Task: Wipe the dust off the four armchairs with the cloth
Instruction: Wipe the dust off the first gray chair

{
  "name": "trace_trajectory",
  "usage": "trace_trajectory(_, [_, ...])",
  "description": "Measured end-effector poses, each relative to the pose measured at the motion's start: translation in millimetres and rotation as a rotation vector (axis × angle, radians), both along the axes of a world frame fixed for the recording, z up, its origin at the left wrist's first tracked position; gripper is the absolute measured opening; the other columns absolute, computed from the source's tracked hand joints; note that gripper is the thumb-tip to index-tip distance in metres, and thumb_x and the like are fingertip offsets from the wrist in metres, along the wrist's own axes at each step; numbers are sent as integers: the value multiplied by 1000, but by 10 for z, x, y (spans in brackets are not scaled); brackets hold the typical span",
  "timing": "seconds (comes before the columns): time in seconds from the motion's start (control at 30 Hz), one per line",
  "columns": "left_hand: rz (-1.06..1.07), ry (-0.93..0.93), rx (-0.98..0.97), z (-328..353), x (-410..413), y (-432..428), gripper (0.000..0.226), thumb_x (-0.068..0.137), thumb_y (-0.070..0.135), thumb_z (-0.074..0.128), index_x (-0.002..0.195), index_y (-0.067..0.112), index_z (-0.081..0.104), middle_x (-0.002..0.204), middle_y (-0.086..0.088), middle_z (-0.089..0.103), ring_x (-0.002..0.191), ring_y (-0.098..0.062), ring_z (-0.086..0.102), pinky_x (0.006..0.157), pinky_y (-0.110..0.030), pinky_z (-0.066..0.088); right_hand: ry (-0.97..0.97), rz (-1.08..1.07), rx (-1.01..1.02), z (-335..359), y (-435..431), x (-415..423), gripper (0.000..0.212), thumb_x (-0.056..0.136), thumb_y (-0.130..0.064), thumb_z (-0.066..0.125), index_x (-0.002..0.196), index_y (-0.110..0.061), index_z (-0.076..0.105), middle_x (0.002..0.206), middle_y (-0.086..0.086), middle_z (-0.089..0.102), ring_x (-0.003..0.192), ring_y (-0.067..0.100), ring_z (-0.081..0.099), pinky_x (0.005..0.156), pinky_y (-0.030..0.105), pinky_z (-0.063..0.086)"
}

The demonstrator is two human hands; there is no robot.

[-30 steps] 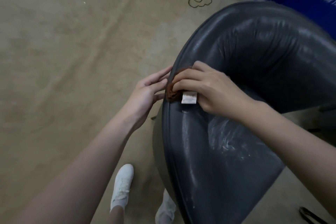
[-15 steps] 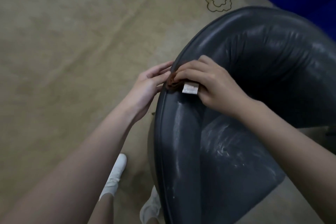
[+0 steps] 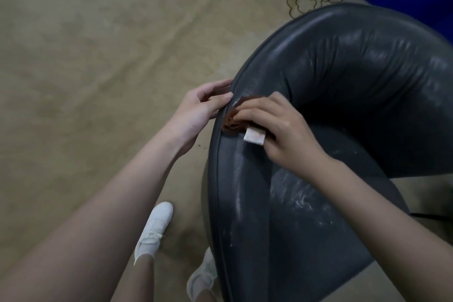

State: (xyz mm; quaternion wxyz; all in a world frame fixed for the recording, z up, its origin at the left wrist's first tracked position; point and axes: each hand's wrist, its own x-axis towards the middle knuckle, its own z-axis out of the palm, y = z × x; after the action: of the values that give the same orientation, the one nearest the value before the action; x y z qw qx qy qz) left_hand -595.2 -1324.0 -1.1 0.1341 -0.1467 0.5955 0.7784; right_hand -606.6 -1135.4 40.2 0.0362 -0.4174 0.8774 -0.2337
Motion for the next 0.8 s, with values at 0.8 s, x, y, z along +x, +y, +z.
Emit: trace_trajectory(0.8, [68,93,-215,61,110,131,30,99,10,57,128,11,61,124,-6,67,108,-10,62,100,-27,49,-43,-86,-213,-189,30,660,40,81,15,54,110,-7,71,119,2,67,91,34,57,86,34,44])
